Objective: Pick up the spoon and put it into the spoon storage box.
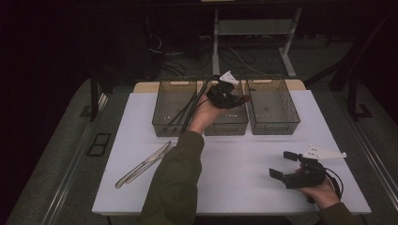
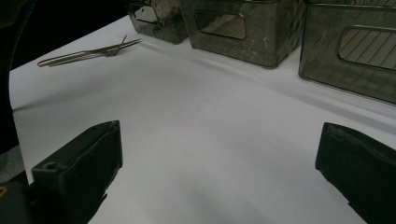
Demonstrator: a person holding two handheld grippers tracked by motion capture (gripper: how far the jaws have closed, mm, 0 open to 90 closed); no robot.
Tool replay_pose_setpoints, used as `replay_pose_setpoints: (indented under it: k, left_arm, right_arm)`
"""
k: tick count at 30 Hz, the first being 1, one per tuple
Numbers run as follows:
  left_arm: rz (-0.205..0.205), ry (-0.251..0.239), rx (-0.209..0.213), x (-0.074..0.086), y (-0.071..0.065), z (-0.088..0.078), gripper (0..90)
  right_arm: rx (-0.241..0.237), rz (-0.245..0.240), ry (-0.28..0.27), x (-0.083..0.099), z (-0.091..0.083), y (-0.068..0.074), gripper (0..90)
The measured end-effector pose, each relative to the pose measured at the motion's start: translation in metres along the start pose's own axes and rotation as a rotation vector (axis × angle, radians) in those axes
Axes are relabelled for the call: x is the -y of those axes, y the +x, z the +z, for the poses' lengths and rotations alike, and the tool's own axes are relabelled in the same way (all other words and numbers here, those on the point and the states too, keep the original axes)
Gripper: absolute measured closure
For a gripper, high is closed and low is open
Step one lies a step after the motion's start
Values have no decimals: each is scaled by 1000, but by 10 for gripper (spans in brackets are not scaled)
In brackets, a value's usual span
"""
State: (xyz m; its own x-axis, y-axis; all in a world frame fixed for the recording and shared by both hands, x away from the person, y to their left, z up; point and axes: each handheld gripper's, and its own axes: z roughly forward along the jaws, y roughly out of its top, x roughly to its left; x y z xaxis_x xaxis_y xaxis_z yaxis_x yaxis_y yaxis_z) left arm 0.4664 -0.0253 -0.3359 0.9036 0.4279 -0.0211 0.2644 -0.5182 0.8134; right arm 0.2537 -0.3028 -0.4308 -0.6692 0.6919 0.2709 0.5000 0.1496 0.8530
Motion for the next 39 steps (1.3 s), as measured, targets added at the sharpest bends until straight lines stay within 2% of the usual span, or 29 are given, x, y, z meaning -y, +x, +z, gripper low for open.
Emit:
replay_pose_setpoints:
  k: [5,11,14,16,19,24,27,30,34,36,39]
  left_arm:
    - [-27,-22,-22,4,12,12,798]
    - [-22,-15,-27,6,19,27,797]
    - [-50,3,-33,10,23,35,796]
    - [-66,30,-52,14,25,40,791]
    - [-103,46,-88,18,27,44,700]
    - [-88,47,-92,15,25,37,636]
    - [-64,40,-97,11,22,27,579]
    - [-74,5,-81,10,15,16,524]
    - [-59,-15,-53,11,4,-2,451]
    - [-72,-38,-30,13,-2,-9,427]
    - [-50,-23,-17,17,-12,-19,384]
  right_arm:
    - [-4,1,1,0,-1,0,9]
    - [-6,-3,-8,0,-1,0,9]
    - [-5,1,-9,0,-1,0,9]
    - [-7,-3,-8,0,-1,-1,9]
    - [-11,-5,-8,0,-2,-1,9]
    - [-14,-9,-9,-1,-2,-1,9]
    - [-13,-8,-10,-1,-2,-1,9]
    - [-11,-11,-7,-1,-2,-1,9]
    - [-6,-17,-2,0,-1,0,9]
    - [-6,-14,2,0,0,0,9]
    - [-1,-13,7,0,0,-1,9]
